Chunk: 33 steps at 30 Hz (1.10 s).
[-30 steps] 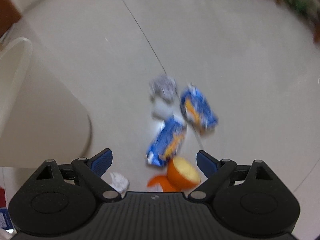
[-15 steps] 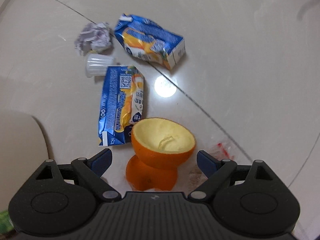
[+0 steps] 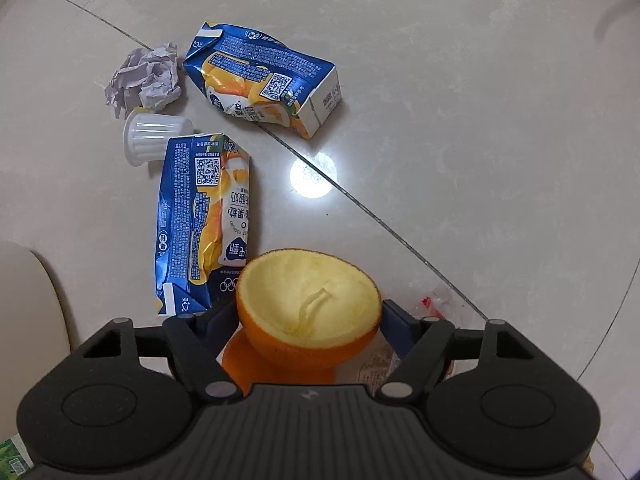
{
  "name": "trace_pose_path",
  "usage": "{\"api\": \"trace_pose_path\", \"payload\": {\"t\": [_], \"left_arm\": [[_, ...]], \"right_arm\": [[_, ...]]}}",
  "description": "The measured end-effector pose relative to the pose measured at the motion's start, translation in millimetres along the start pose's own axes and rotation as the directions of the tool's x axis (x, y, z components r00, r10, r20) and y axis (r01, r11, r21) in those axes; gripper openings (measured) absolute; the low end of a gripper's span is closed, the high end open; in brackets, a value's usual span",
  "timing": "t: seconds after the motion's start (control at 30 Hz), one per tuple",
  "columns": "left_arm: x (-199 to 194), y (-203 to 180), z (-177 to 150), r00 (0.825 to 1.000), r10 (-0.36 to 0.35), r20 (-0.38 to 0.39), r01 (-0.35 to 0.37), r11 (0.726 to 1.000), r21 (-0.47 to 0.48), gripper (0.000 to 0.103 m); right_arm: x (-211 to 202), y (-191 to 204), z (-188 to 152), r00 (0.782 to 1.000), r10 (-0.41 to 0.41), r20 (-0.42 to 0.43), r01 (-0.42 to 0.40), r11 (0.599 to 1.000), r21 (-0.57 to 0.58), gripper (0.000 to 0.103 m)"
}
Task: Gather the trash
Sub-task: 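Grasp the orange peel half with the right gripper, then carry the orange peel over the bin and release it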
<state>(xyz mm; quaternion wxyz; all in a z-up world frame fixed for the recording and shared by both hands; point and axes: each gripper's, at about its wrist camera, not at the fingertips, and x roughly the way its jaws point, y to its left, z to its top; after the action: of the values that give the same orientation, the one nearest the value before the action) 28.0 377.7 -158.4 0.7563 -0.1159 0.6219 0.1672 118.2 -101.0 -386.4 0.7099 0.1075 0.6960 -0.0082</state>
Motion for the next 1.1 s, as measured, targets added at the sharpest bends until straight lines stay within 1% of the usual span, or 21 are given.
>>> {"api": "trace_pose_path", "payload": {"t": [0.27, 0.4, 0.57, 0.67, 0.77, 0.87, 0.97, 1.1], "left_arm": [[0, 0, 0, 1.0, 0.002, 0.002, -0.002, 1.0, 0.0, 0.008], [0, -1, 0, 1.0, 0.003, 0.003, -0.003, 1.0, 0.0, 0.008], [0, -1, -1, 1.0, 0.003, 0.003, -0.003, 1.0, -0.006, 0.008], [-1, -1, -1, 1.0, 0.005, 0.004, -0.005, 1.0, -0.007, 0.008], [-1, -1, 0, 1.0, 0.002, 0.003, -0.002, 1.0, -0.012, 0.008], [-2, -1, 0, 1.0, 0.004, 0.006, -0.004, 1.0, -0.007, 0.008], [-2, 0, 0, 1.0, 0.002, 0.004, -0.002, 1.0, -0.012, 0.008], [-2, 0, 0, 1.0, 0.002, 0.005, -0.002, 1.0, -0.01, 0.008]], "right_arm": [[-27, 20, -3, 0.999, -0.047, 0.0, 0.047, 0.993, -0.112, 0.077], [-67, 42, -8, 0.999, -0.044, 0.017, 0.046, 0.975, -0.218, 0.077], [-126, 79, -14, 1.0, 0.005, 0.03, 0.006, 0.937, -0.348, 0.077], [-163, 108, -21, 0.999, 0.03, 0.04, -0.01, 0.902, -0.432, 0.077], [-204, 140, -31, 0.995, 0.083, 0.057, -0.041, 0.853, -0.521, 0.077], [-244, 174, -42, 0.985, 0.154, 0.072, -0.079, 0.793, -0.604, 0.077], [-276, 210, -55, 0.971, 0.224, 0.083, -0.109, 0.723, -0.682, 0.077], [-296, 256, -71, 0.954, 0.292, 0.063, -0.146, 0.642, -0.753, 0.077]]}}
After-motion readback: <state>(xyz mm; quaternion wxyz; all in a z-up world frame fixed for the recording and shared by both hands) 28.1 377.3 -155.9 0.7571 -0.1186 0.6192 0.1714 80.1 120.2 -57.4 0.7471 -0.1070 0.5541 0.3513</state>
